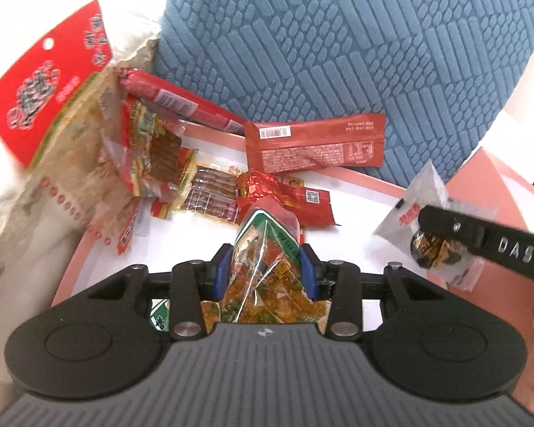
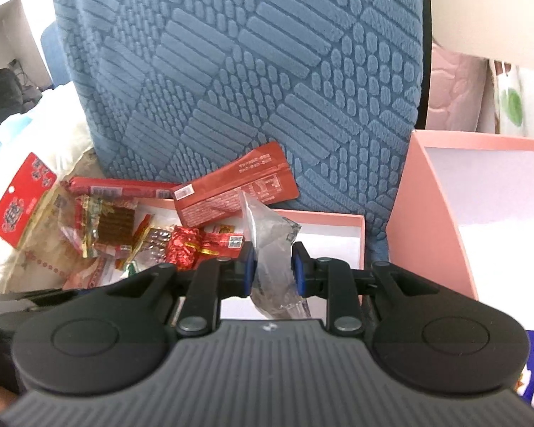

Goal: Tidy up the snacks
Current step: 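Close the left tool on the green pouch while the right tool grips the clear wrapper, then lift and carry the green pouch and clear wrapper over the pink box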

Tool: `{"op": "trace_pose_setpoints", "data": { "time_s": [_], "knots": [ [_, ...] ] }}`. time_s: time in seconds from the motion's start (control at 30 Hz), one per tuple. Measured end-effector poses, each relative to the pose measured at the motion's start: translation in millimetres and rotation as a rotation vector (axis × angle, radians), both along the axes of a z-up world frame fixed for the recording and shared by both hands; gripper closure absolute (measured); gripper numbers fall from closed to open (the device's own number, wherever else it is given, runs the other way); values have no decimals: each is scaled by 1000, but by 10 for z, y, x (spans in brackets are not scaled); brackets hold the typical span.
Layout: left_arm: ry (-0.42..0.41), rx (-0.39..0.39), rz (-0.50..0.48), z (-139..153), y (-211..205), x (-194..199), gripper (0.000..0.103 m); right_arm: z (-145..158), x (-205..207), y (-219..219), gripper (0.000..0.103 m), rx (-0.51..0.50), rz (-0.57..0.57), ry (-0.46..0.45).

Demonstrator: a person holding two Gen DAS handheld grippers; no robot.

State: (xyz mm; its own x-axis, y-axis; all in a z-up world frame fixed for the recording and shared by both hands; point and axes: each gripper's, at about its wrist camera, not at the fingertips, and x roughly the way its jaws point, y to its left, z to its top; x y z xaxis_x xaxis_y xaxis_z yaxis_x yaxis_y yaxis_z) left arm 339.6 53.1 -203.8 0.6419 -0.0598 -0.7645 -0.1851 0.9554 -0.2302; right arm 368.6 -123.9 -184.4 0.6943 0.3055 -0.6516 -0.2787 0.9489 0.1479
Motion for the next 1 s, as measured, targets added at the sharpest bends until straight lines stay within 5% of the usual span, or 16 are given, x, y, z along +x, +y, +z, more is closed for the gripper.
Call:
{"op": "trace_pose_setpoints", "data": {
  "time_s": [1.0],
  "knots": [
    [-157, -70, 22, 660, -141, -1000, 58, 194, -1302, -268, 77, -44, -67, -66]
  ]
}}
